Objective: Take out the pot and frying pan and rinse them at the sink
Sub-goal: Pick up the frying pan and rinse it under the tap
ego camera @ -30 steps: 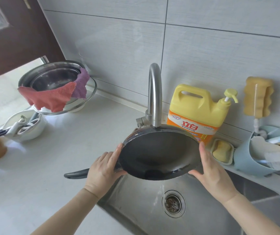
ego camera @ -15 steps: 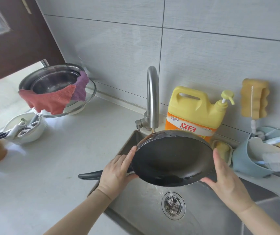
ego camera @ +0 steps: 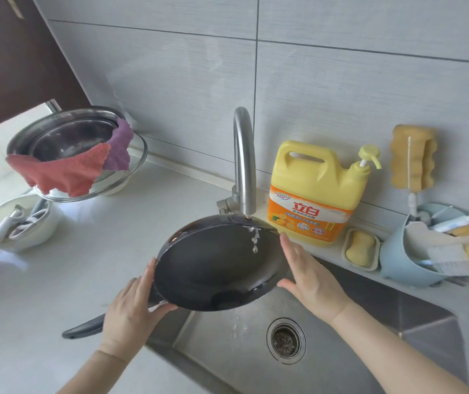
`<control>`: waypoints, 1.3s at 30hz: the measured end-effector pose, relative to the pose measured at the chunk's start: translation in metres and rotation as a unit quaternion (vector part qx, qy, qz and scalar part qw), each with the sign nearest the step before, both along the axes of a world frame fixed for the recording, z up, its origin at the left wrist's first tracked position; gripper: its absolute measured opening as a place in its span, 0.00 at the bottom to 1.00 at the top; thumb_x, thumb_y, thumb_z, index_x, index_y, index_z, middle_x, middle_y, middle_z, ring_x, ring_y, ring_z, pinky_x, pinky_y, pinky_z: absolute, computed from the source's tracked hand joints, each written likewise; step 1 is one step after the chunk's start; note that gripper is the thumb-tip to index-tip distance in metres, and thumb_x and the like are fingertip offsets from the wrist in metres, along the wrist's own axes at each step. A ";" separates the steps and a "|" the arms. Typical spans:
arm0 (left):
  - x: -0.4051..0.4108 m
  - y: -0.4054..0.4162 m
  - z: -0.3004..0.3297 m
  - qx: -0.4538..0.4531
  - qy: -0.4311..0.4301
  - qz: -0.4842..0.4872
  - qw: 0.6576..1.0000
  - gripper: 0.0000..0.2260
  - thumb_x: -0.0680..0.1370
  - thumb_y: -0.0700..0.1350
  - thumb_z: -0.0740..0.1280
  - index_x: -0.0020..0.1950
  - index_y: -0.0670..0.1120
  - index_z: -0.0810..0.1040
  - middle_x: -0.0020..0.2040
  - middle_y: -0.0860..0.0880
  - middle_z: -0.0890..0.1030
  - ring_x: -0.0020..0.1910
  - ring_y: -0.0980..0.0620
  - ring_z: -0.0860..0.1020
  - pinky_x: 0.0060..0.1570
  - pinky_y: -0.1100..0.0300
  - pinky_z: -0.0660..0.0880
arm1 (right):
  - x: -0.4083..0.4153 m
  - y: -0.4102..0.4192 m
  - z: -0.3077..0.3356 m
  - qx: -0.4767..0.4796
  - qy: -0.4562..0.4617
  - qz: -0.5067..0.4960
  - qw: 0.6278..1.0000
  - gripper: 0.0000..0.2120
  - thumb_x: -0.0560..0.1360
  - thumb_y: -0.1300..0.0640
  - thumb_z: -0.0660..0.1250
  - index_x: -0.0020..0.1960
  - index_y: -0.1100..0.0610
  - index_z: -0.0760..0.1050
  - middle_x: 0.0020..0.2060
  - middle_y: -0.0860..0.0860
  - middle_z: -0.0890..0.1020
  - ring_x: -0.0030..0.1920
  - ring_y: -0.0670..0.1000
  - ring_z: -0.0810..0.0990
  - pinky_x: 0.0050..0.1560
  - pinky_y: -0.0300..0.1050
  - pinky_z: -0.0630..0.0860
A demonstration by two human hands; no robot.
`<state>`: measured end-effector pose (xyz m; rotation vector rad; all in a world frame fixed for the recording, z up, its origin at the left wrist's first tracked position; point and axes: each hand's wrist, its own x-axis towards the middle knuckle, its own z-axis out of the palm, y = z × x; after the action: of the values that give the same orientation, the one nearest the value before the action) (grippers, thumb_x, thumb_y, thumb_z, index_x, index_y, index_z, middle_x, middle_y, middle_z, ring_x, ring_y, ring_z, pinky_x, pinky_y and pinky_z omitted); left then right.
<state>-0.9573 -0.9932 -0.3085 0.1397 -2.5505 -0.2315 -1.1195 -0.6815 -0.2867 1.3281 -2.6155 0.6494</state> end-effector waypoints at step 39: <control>-0.046 0.090 0.011 -0.006 -0.012 -0.140 0.990 0.39 0.74 0.62 0.64 0.78 0.47 0.53 0.37 0.51 0.76 0.34 0.52 0.75 0.31 0.58 0.75 | 0.034 0.127 0.005 -0.013 -0.011 -0.179 0.984 0.75 0.48 0.60 0.87 0.80 0.51 0.40 0.61 0.68 0.77 0.60 0.60 0.76 0.61 0.48 0.63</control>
<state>-1.0036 -0.9029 -0.2976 -0.2242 -2.5900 -0.3241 -1.0857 -0.5540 -0.2822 0.8128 -2.7502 0.6374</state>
